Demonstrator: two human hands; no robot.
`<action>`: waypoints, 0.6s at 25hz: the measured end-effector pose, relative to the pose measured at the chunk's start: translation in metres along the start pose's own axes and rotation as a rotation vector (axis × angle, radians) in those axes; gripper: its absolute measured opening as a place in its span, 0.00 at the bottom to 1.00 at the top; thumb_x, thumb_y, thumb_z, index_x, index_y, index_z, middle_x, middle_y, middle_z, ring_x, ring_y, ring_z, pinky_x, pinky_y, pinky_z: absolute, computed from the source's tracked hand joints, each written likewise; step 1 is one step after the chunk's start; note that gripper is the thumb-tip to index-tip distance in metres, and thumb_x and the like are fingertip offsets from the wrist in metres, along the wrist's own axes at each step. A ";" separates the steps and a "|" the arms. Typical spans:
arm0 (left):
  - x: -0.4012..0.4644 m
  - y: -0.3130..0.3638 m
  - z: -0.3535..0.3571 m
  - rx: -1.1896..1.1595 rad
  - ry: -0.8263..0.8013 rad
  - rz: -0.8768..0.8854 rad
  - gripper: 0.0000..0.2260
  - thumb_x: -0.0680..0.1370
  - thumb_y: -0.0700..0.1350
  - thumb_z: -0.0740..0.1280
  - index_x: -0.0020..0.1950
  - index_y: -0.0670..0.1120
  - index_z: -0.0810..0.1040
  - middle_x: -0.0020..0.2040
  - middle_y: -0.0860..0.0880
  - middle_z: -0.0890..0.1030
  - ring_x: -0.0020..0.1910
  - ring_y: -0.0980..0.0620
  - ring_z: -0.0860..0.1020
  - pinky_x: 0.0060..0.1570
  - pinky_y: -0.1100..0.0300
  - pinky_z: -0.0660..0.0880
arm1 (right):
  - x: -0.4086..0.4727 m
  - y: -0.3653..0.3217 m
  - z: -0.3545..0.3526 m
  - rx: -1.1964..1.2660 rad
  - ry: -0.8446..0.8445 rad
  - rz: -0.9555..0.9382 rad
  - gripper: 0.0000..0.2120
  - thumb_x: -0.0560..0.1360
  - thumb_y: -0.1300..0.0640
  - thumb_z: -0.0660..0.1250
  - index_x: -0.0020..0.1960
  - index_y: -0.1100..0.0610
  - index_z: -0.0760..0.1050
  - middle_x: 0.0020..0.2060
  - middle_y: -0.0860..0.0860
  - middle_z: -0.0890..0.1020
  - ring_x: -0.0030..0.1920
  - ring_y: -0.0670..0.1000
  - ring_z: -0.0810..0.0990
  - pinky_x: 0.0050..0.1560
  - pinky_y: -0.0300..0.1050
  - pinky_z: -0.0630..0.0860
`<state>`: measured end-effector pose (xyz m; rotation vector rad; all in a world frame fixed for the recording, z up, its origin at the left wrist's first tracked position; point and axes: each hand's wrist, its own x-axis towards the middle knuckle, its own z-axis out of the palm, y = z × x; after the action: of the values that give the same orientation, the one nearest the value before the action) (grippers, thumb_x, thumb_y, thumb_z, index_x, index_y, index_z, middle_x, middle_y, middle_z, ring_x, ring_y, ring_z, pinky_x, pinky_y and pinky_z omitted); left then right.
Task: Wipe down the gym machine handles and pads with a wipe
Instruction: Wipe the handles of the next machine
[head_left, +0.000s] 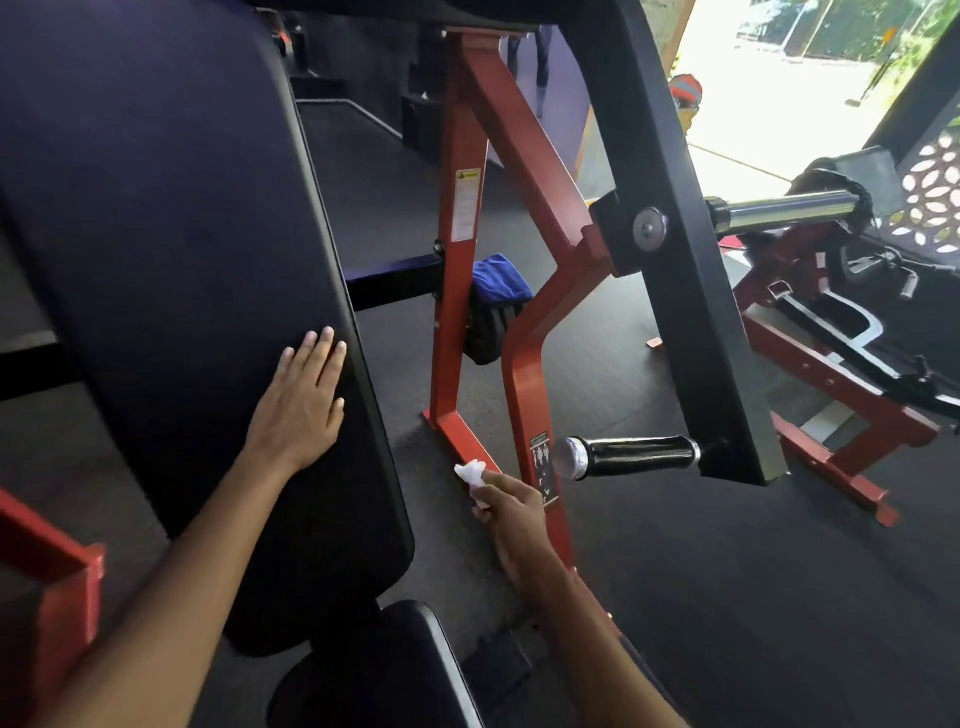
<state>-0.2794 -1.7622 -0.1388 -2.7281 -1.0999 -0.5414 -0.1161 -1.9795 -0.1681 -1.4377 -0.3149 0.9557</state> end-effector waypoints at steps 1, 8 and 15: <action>-0.013 0.002 -0.008 -0.093 0.009 -0.058 0.30 0.77 0.42 0.64 0.76 0.39 0.55 0.77 0.42 0.55 0.76 0.44 0.53 0.74 0.49 0.50 | -0.002 -0.005 0.012 -0.162 -0.041 -0.089 0.03 0.72 0.62 0.70 0.44 0.57 0.82 0.39 0.52 0.82 0.39 0.47 0.79 0.42 0.43 0.76; -0.119 0.018 -0.067 -0.513 0.130 -0.453 0.23 0.77 0.43 0.67 0.71 0.45 0.68 0.68 0.52 0.71 0.69 0.55 0.68 0.65 0.67 0.59 | -0.026 -0.063 0.091 -0.653 -0.326 -0.675 0.11 0.76 0.54 0.66 0.43 0.60 0.81 0.39 0.50 0.84 0.40 0.46 0.81 0.43 0.41 0.76; -0.221 0.041 -0.159 -0.409 0.303 -0.702 0.19 0.76 0.42 0.68 0.67 0.43 0.72 0.64 0.49 0.75 0.61 0.52 0.75 0.59 0.75 0.61 | -0.080 -0.048 0.150 -0.644 -0.588 -0.912 0.20 0.77 0.47 0.63 0.32 0.57 0.78 0.34 0.51 0.80 0.43 0.46 0.77 0.43 0.47 0.78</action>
<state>-0.4411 -1.9760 -0.0772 -2.3464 -2.0269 -1.3474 -0.2534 -1.9259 -0.0706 -1.2938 -1.6728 0.4844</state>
